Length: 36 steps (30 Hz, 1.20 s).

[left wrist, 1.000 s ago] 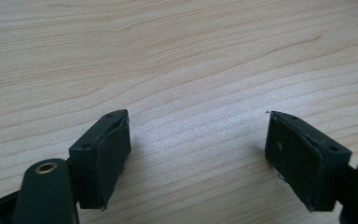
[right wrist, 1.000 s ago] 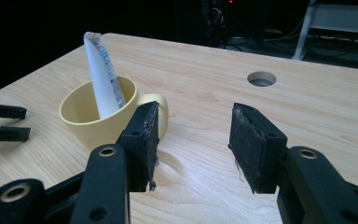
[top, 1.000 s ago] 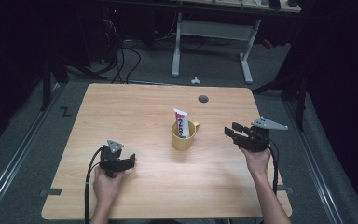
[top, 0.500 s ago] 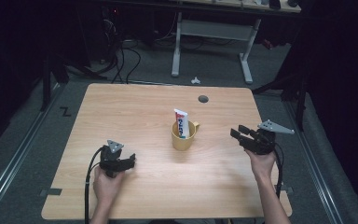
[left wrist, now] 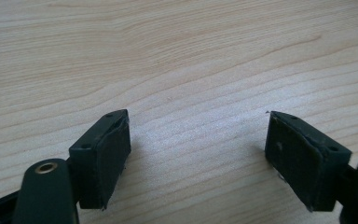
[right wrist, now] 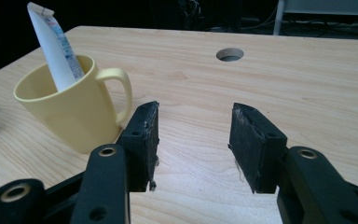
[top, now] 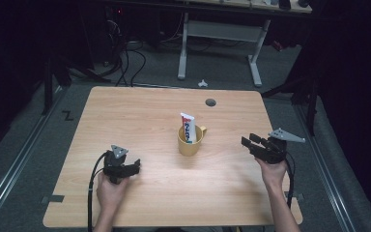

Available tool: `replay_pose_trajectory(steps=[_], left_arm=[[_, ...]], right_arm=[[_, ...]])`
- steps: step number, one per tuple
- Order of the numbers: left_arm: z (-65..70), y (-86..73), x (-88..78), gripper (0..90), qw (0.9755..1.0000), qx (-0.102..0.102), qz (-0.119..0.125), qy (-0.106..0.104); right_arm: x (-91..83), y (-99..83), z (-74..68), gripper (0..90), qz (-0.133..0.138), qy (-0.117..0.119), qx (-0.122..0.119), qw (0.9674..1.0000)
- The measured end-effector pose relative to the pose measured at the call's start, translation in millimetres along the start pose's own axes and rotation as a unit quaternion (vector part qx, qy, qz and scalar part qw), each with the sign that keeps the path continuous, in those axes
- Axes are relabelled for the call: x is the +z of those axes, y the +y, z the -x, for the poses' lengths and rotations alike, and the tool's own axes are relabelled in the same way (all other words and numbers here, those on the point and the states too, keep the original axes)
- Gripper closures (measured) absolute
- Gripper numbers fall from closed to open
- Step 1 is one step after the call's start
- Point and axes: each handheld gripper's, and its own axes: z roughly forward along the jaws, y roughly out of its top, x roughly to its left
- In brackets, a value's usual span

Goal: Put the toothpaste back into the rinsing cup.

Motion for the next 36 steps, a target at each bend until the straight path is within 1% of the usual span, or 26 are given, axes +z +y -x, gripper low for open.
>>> replay_pose_trajectory(steps=[16, 19, 23, 25, 27, 30, 36], left_arm=[[0.0, 0.0, 0.0, 22.6, 1.0000, 0.000, 0.000, 0.000], [0.0, 0.1, 0.1, 22.6, 1.0000, 0.000, 0.000, 0.000], [0.0, 0.2, 0.2, 22.6, 1.0000, 0.000, 0.000, 0.000], [-0.1, 0.2, 0.2, 22.6, 1.0000, 0.000, 0.000, 0.000], [-0.1, 0.2, 0.3, 22.6, 1.0000, -0.001, 0.000, 0.000], [-0.1, 0.2, 0.2, 22.6, 1.0000, 0.000, 0.000, 0.000], [0.0, 0.2, 0.3, 22.6, 1.0000, 0.000, 0.000, 0.000]], right_arm=[[5.1, -13.3, 4.2, 52.4, -0.014, -0.005, 0.010, 0.9998], [7.5, -17.5, 4.1, 52.6, -0.021, -0.007, 0.011, 0.9997], [7.7, -20.5, 4.4, 53.0, -0.023, -0.011, 0.007, 0.9997], [8.7, -24.4, 4.5, 53.0, -0.032, -0.014, 0.009, 0.9993], [9.6, -25.6, 4.4, 53.0, -0.034, -0.016, 0.005, 0.9993], [12.2, -29.3, 3.4, 53.1, -0.039, -0.016, 0.008, 0.9991], [17.4, -35.6, 3.0, 52.8, -0.049, -0.018, 0.004, 0.9986]])
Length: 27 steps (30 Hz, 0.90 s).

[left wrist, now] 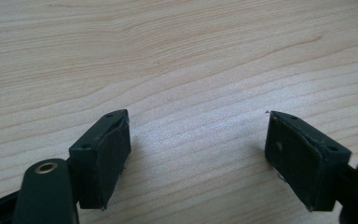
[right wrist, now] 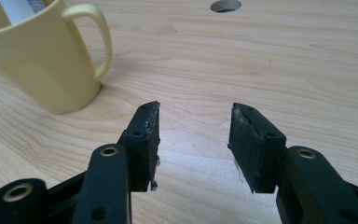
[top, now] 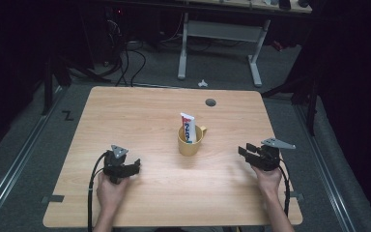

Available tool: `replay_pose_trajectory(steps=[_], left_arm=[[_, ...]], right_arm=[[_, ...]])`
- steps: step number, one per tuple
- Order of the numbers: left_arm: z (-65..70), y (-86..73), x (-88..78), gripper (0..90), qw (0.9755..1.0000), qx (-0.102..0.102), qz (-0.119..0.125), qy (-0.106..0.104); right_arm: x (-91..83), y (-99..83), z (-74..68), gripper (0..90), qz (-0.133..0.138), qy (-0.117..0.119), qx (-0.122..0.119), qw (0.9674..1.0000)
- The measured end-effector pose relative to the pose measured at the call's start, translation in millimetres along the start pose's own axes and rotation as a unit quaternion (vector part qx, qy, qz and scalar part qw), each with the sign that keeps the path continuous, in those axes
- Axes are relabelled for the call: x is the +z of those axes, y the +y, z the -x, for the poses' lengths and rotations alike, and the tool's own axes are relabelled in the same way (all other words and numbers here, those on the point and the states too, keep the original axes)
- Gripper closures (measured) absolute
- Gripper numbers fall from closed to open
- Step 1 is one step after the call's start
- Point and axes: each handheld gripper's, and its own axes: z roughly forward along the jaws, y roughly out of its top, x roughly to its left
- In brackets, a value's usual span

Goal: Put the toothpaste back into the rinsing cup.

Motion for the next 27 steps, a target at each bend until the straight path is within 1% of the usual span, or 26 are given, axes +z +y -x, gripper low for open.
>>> replay_pose_trajectory(steps=[3, 4, 8, 10, 13, 14, 18, 19, 26, 27], left_arm=[[0.0, 0.0, 0.0, 22.6, 1.0000, 0.000, 0.000, 0.000], [0.0, 0.0, 0.0, 22.6, 1.0000, 0.000, 0.000, 0.000], [0.0, 0.0, 0.0, 22.7, 1.0000, 0.000, 0.000, 0.000], [0.0, 0.0, 0.0, 22.6, 1.0000, 0.000, 0.000, 0.000], [0.0, 0.0, 0.0, 22.6, 1.0000, 0.000, 0.000, 0.000], [0.0, 0.0, 0.0, 22.6, 1.0000, 0.000, 0.000, 0.000], [0.0, 0.0, 0.0, 22.6, 1.0000, 0.000, 0.000, 0.000], [0.0, 0.0, 0.0, 22.7, 1.0000, 0.000, 0.000, 0.000], [0.0, 0.0, 0.0, 22.6, 1.0000, 0.000, 0.000, 0.000], [0.0, 0.0, 0.0, 22.6, 1.0000, 0.000, 0.000, 0.000]], right_arm=[[2.2, -3.4, 0.5, 52.2, -0.005, -0.001, 0.002, 1.0000], [3.4, -4.1, 0.6, 51.8, -0.011, -0.001, 0.001, 0.9999], [7.1, -5.4, -1.9, 50.9, -0.019, -0.003, -0.008, 0.9998], [11.6, -7.0, -4.2, 50.5, -0.030, -0.009, -0.017, 0.9994], [15.0, -8.8, -4.8, 50.3, -0.037, -0.012, -0.020, 0.9990], [17.4, -9.8, -5.0, 50.2, -0.041, -0.015, -0.025, 0.9987], [20.2, -10.4, -5.8, 50.1, -0.047, -0.019, -0.029, 0.9983], [23.0, -11.6, -6.1, 50.0, -0.052, -0.023, -0.033, 0.9978], [31.7, -14.7, -7.1, 49.8, -0.063, -0.026, -0.032, 0.9972], [32.8, -15.3, -7.4, 49.7, -0.065, -0.027, -0.036, 0.9969]])
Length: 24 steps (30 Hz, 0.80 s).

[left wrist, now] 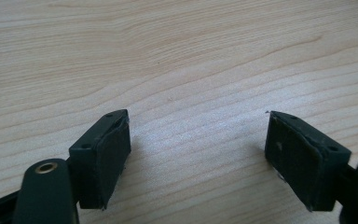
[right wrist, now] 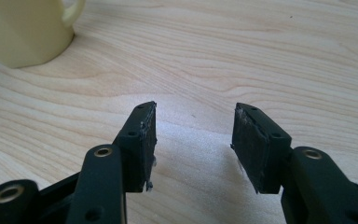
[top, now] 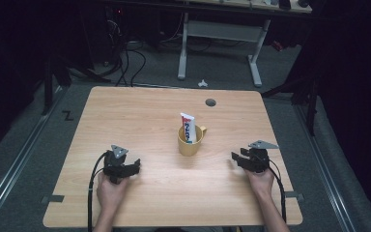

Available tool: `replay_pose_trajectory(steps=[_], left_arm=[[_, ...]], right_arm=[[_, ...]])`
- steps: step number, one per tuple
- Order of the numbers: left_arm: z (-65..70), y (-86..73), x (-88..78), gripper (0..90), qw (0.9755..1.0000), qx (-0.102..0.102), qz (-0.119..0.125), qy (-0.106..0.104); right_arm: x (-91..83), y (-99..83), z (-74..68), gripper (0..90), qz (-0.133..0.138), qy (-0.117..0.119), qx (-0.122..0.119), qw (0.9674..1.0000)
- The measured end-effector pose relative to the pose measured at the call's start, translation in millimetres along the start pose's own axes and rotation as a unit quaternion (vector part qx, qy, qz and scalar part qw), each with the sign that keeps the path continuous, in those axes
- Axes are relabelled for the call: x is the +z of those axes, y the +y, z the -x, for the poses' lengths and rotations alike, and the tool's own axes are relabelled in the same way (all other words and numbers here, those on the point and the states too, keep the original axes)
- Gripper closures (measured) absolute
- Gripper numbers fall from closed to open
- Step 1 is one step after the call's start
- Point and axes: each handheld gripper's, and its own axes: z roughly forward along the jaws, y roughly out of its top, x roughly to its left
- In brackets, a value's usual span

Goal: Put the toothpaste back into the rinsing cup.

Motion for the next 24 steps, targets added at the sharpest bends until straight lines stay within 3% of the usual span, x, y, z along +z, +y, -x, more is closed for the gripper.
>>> replay_pose_trajectory(steps=[7, 15, 19, 24], left_arm=[[0.0, 0.0, 0.0, 22.7, 1.0000, 0.000, 0.000, 0.000], [0.0, 0.0, 0.0, 22.7, 1.0000, 0.000, 0.000, 0.000], [0.0, -0.1, 0.0, 22.7, 1.0000, 0.000, 0.000, 0.000], [0.0, -0.1, 0.0, 22.8, 1.0000, -0.001, 0.000, 0.000]], right_arm=[[7.4, -2.6, -3.5, 48.4, -0.015, -0.006, -0.010, 0.9998], [10.5, -1.8, -13.4, 45.0, -0.019, -0.025, -0.048, 0.9984], [11.5, -1.1, -11.2, 38.8, -0.023, -0.022, -0.040, 0.9987], [11.6, -1.1, -11.4, 38.3, -0.023, -0.021, -0.041, 0.9987]])
